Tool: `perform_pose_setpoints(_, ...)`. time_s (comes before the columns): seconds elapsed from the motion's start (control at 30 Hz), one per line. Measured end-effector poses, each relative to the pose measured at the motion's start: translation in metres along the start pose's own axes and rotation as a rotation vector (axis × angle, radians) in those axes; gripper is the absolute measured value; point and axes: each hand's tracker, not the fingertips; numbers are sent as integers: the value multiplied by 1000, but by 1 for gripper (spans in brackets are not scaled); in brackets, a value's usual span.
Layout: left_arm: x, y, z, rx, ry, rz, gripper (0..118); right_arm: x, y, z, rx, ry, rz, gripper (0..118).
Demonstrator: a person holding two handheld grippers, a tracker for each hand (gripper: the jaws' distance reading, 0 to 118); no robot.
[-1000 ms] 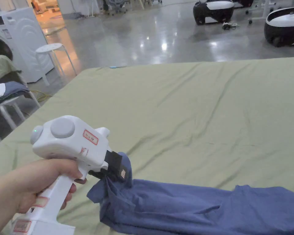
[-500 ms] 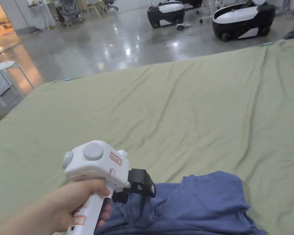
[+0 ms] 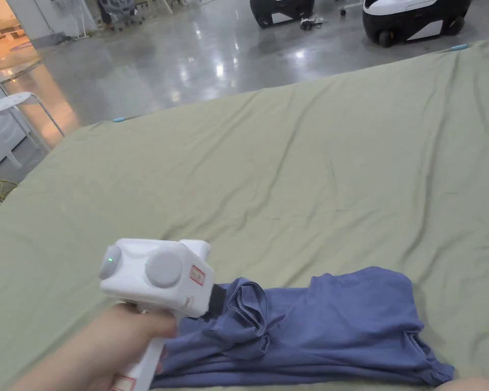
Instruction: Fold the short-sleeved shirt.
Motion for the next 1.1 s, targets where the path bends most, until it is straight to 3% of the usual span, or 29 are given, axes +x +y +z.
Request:
perform_pose_setpoints(0.13, 54, -9, -21, -33, -58, -51, 8, 2, 0, 10, -6, -23, 7, 1)
perform_pose_setpoints(0.2, 89, -22, -11, 47, -26, -212, 8, 4, 1, 15, -5, -38, 3, 1)
perform_pose_setpoints(0.23, 102, -28, 0, 81, -94, -303, 8, 4, 1, 18, 0, -46, 1, 1)
perform_pose_setpoints(0.3, 103, -30, 11, 35, -345, -273, 7, 5, 2, 20, 2, -55, -3, 1)
perform_pose_setpoints(0.4, 98, -38, 50, 177, -316, -268, 0, 1, 6, 20, 11, -67, 7, 1)
perform_pose_setpoints(0.53, 19, -44, 90, 232, -461, -60, 0, -7, 12, 12, 21, -49, 17, 1)
perform_pose_setpoints(0.63, -68, -56, 90, 269, -475, 125, 0, -18, 15, 0, 1, -35, 43, 1)
perform_pose_setpoints(0.7, -127, -61, 80, 261, -564, 280, 0, -27, 16, -7, -15, -25, 57, 1)
perform_pose_setpoints(0.73, -158, -68, 71, 270, -637, 366, 9, -32, 17, -10, -23, -16, 62, 1)
perform_pose_setpoints(0.77, -185, -79, 60, 296, -745, 416, 31, -37, 17, -14, -31, -10, 65, 1)
perform_pose_setpoints(0.8, -202, -86, 50, 299, -830, 472, 67, -42, 18, -18, -43, -5, 70, 1)
perform_pose_setpoints(0.83, -217, -93, 35, 267, -827, 505, 111, -48, 18, -22, -57, -5, 81, 1)
perform_pose_setpoints(0.87, -226, -98, 23, 244, -826, 521, 117, -53, 18, -25, -65, -8, 92, 1)
perform_pose_setpoints(1.0, -223, -106, -12, 222, -792, 526, 117, -74, 19, -37, -99, -9, 105, 1)
perform_pose_setpoints(1.1, -234, -101, -45, 171, -850, 511, 116, -89, 20, -47, -135, -13, 129, 1)
